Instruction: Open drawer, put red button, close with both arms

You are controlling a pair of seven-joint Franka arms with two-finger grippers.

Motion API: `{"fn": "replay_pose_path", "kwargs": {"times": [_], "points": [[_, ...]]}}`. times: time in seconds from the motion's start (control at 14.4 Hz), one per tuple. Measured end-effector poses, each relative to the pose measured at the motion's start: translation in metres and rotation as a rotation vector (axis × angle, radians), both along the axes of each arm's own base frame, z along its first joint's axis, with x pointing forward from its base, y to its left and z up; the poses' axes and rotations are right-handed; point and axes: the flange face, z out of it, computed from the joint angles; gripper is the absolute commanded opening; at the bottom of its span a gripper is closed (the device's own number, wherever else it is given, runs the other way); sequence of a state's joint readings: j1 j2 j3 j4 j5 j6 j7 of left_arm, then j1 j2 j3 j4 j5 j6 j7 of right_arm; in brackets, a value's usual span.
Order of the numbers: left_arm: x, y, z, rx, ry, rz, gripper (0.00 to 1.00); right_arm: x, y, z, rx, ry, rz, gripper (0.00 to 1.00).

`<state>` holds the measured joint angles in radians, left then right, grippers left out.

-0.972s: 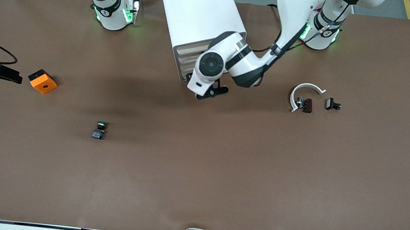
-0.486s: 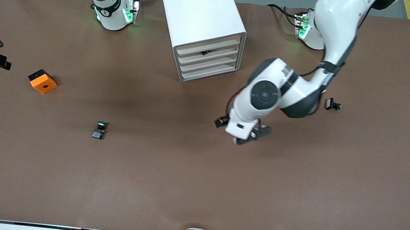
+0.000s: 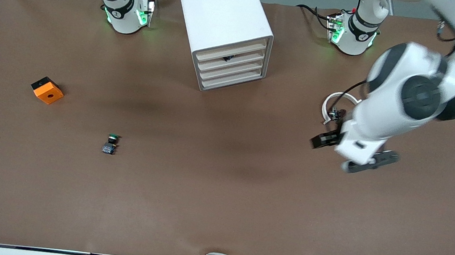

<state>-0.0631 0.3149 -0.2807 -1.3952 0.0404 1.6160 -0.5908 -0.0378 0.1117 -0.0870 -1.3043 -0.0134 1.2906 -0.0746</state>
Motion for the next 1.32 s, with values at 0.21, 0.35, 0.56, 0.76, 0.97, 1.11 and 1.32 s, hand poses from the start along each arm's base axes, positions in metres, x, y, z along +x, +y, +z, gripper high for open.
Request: {"fn": "replay_pose_path", "kwargs": {"times": [0.21,0.35,0.56,0.76,0.97,1.11,1.32], "points": [[-0.014,0.091,0.049,0.005,0.011,-0.106,1.00,-0.001,0.006,0.000,0.005,0.006,0.012,1.00],[-0.023,0.141,0.066,-0.003,0.013,-0.177,1.00,-0.006,0.006,-0.001,0.010,0.009,0.010,1.00],[-0.043,0.172,0.079,0.014,0.009,-0.233,1.00,-0.021,0.005,-0.003,0.015,-0.022,0.009,1.00],[-0.069,0.190,0.091,0.032,0.006,-0.255,1.00,-0.042,0.006,-0.002,0.019,-0.044,0.010,1.00],[-0.095,0.201,0.102,0.031,-0.012,-0.256,1.00,-0.048,0.007,0.000,0.020,-0.058,0.012,1.00],[-0.100,0.201,0.105,0.029,-0.039,-0.259,1.00,-0.048,0.008,-0.001,0.020,-0.061,0.013,1.00],[-0.096,0.198,0.110,0.034,-0.084,-0.267,1.00,-0.048,0.008,-0.001,0.020,-0.061,0.014,1.00]]}}
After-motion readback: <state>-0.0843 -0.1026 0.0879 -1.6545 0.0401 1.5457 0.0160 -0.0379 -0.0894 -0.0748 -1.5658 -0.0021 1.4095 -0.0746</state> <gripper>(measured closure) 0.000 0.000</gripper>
